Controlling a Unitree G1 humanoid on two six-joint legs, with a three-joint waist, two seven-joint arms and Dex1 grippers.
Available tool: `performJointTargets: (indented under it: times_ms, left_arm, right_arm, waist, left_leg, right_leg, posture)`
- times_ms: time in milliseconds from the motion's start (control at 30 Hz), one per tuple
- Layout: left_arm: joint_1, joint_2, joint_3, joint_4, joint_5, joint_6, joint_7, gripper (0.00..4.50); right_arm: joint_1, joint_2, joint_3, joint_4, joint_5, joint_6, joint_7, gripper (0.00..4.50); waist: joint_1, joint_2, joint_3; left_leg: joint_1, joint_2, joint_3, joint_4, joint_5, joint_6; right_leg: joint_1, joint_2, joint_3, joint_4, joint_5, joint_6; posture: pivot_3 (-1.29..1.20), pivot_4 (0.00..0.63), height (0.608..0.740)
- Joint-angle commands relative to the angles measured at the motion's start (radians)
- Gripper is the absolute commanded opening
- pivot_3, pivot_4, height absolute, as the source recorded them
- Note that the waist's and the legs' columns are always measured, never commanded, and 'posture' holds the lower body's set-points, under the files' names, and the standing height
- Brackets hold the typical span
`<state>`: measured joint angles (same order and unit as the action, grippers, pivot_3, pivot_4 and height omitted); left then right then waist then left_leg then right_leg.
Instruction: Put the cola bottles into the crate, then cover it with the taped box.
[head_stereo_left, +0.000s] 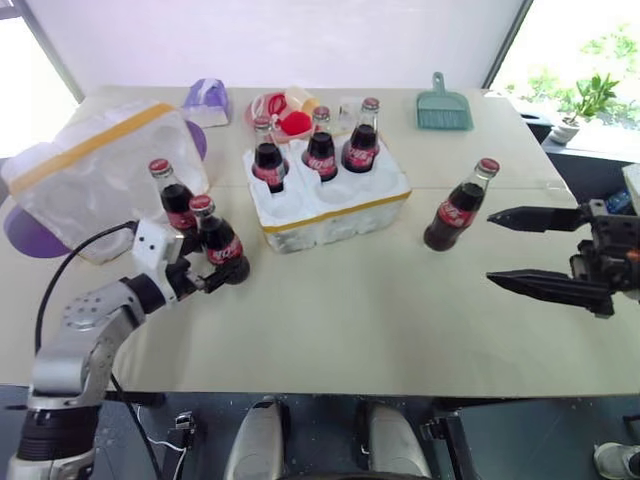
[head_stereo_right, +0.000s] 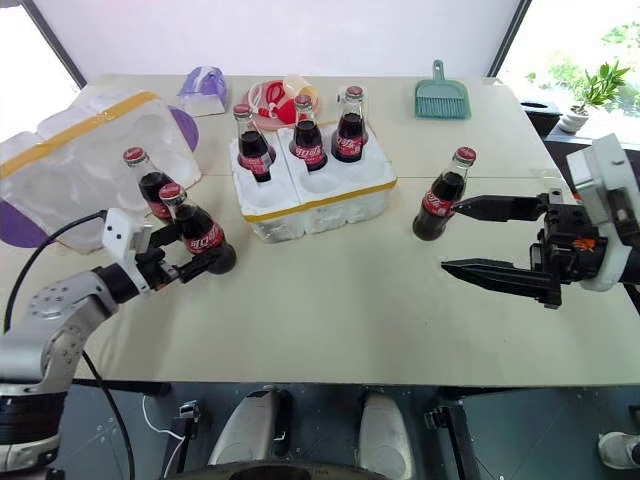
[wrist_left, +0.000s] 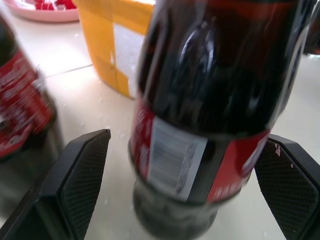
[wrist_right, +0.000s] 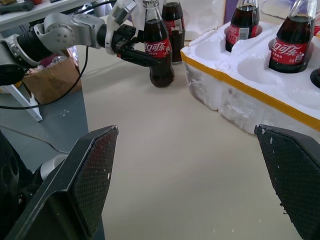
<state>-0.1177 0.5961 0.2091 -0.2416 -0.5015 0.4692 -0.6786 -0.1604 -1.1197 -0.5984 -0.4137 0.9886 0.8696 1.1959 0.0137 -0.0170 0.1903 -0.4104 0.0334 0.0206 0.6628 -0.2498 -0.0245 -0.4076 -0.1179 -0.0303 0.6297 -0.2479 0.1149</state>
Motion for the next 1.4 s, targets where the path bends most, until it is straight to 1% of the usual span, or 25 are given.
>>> performJointTargets:
  times_ms: [33, 100, 167, 267, 333, 433, 500, 533, 600, 667, 733, 833, 1000, 1167, 1267, 1400]
  left_arm:
    - [-0.006, 0.000, 0.017, -0.019, -0.005, -0.026, -0.008, 4.24]
    - [0.002, 0.004, 0.032, -0.029, -0.020, -0.022, -0.017, 3.71]
    - [0.017, 0.024, 0.057, -0.060, -0.054, 0.011, -0.029, 2.76]
    - [0.076, 0.123, 0.116, -0.195, -0.221, 0.151, -0.125, 2.77]
    - [0.067, 0.185, 0.137, -0.254, -0.319, 0.229, -0.156, 2.77]
    - [-0.018, 0.240, 0.136, -0.293, -0.455, 0.325, -0.167, 2.77]
    - [-0.138, 0.224, 0.106, -0.282, -0.526, 0.367, -0.127, 2.77]
    - [-0.190, 0.207, 0.089, -0.271, -0.538, 0.376, -0.103, 2.77]
    - [-0.375, 0.098, 0.001, -0.175, -0.454, 0.342, -0.003, 2.77]
    - [-0.521, -0.003, -0.079, -0.066, -0.345, 0.292, 0.064, 2.77]
    - [-0.619, -0.081, -0.140, 0.039, -0.249, 0.237, 0.095, 2.77]
    - [-0.725, -0.183, -0.190, 0.188, -0.163, 0.169, 0.104, 2.77]
    - [-0.791, -0.264, -0.279, 0.350, -0.008, 0.068, 0.080, 2.77]
    - [-0.812, -0.280, -0.358, 0.433, 0.140, 0.020, 0.085, 2.77]
    - [-0.807, -0.317, -0.360, 0.446, 0.141, 0.052, 0.084, 2.77]
    - [-0.793, -0.354, -0.374, 0.485, 0.179, 0.076, 0.102, 2.77]
  right_arm:
    - [-0.018, -0.008, -0.006, -0.024, 0.032, 0.000, -0.013, 4.50]
    - [-0.021, -0.007, 0.001, -0.022, 0.037, -0.001, -0.021, 4.50]
    - [-0.022, -0.005, 0.008, -0.021, 0.038, -0.005, -0.026, 4.50]
    - [-0.017, 0.004, 0.019, -0.020, 0.031, -0.012, -0.038, 4.50]
    - [-0.012, 0.008, 0.022, -0.018, 0.027, -0.018, -0.041, 4.50]
    - [-0.013, 0.013, 0.028, -0.012, 0.022, -0.025, -0.046, 4.50]
    - [-0.012, 0.017, 0.031, -0.006, 0.015, -0.032, -0.050, 4.50]
    - [-0.011, 0.019, 0.032, -0.004, 0.012, -0.035, -0.051, 4.50]
    - [-0.013, 0.030, 0.034, -0.005, 0.015, -0.037, -0.065, 4.50]
    - [-0.013, 0.039, 0.038, -0.014, 0.019, -0.038, -0.080, 4.50]
    - [-0.006, 0.047, 0.036, -0.025, 0.018, -0.040, -0.091, 4.50]
    - [0.011, 0.059, 0.027, -0.039, 0.018, -0.041, -0.113, 4.50]
    - [0.032, 0.072, 0.011, -0.063, 0.026, -0.035, -0.156, 4.50]
    - [0.043, 0.079, 0.002, -0.077, 0.036, -0.033, -0.184, 4.50]
    - [0.041, 0.085, 0.016, -0.079, 0.032, -0.041, -0.196, 4.50]
    - [0.018, 0.094, 0.049, -0.070, 0.028, -0.048, -0.215, 4.50]
  waist:
    - [0.000, 0.000, 0.000]
    - [-0.001, 0.000, 0.000]
    - [-0.001, 0.000, 0.000]
    - [-0.005, -0.001, 0.001]
    - [-0.001, -0.001, 0.001]
    - [0.015, -0.002, 0.002]
    - [0.025, -0.002, 0.002]
    - [0.027, -0.002, 0.002]
    - [0.035, -0.002, 0.002]
    - [0.035, -0.003, 0.002]
    - [0.027, -0.003, 0.002]
    - [0.020, -0.004, 0.003]
    - [0.017, -0.004, 0.003]
    - [0.021, -0.004, 0.003]
    - [0.022, -0.004, 0.003]
    - [0.023, -0.004, 0.003]
  left_leg:
    - [0.000, 0.000, 0.000, 0.000, 0.000, 0.000]
    - [0.000, 0.000, 0.000, 0.000, 0.000, 0.000]
    - [0.000, 0.000, 0.000, 0.000, 0.000, 0.000]
    - [0.000, 0.001, 0.000, 0.000, 0.000, 0.001]
    - [0.000, 0.001, 0.000, -0.001, -0.001, 0.001]
    - [-0.001, 0.001, -0.001, 0.000, -0.001, 0.001]
    - [-0.001, 0.000, 0.000, 0.002, -0.001, 0.001]
    - [-0.001, 0.000, 0.000, 0.002, -0.001, 0.001]
    - [-0.001, 0.000, 0.000, 0.002, -0.001, 0.001]
    - [-0.001, -0.001, -0.002, 0.004, -0.001, 0.001]
    - [-0.001, -0.002, -0.002, 0.004, -0.001, 0.001]
    - [-0.001, -0.002, -0.001, 0.002, -0.001, 0.002]
    - [-0.001, -0.001, -0.001, -0.001, -0.001, 0.002]
    - [-0.002, -0.001, -0.001, 0.001, -0.001, 0.002]
    - [-0.002, -0.001, -0.001, 0.001, -0.001, 0.002]
    - [-0.002, -0.001, -0.001, 0.001, -0.001, 0.002]
  right_leg:
    - [0.000, 0.000, 0.000, 0.000, 0.000, 0.000]
    - [0.000, 0.000, 0.000, 0.000, 0.000, 0.000]
    - [0.000, 0.000, 0.000, 0.000, 0.000, 0.000]
    - [-0.001, 0.000, 0.000, 0.000, 0.000, 0.000]
    - [-0.001, 0.000, 0.000, 0.000, 0.000, 0.000]
    - [-0.001, 0.000, -0.001, 0.000, -0.001, -0.002]
    - [0.000, 0.000, 0.000, -0.001, -0.001, -0.002]
    - [0.000, 0.000, 0.000, -0.001, -0.001, -0.002]
    - [0.001, 0.000, 0.000, -0.001, -0.001, -0.002]
    - [0.003, 0.000, -0.001, -0.001, 0.001, 0.001]
    - [0.004, 0.000, 0.000, -0.002, 0.001, 0.002]
    - [0.002, 0.000, 0.000, -0.001, 0.001, 0.003]
    - [-0.001, 0.001, 0.000, -0.001, 0.001, 0.003]
    - [0.000, 0.001, 0.000, -0.001, 0.001, 0.003]
    - [0.000, 0.001, 0.000, -0.001, 0.001, 0.003]
    - [-0.001, 0.001, 0.000, -0.001, 0.001, 0.003]
  posture:
    - [0.00, 0.150, 0.736]
    - [0.00, 0.150, 0.736]
    - [0.00, 0.150, 0.736]
    - [0.00, 0.150, 0.736]
    - [0.00, 0.150, 0.736]
    - [0.00, 0.150, 0.736]
    - [0.00, 0.150, 0.736]
    - [0.00, 0.150, 0.736]
    - [0.00, 0.150, 0.736]
    - [0.00, 0.150, 0.736]
    - [0.00, 0.150, 0.736]
    - [0.00, 0.150, 0.736]
    - [0.00, 0.150, 0.736]
    - [0.00, 0.150, 0.736]
    - [0.00, 0.150, 0.736]
    - [0.00, 0.150, 0.736]
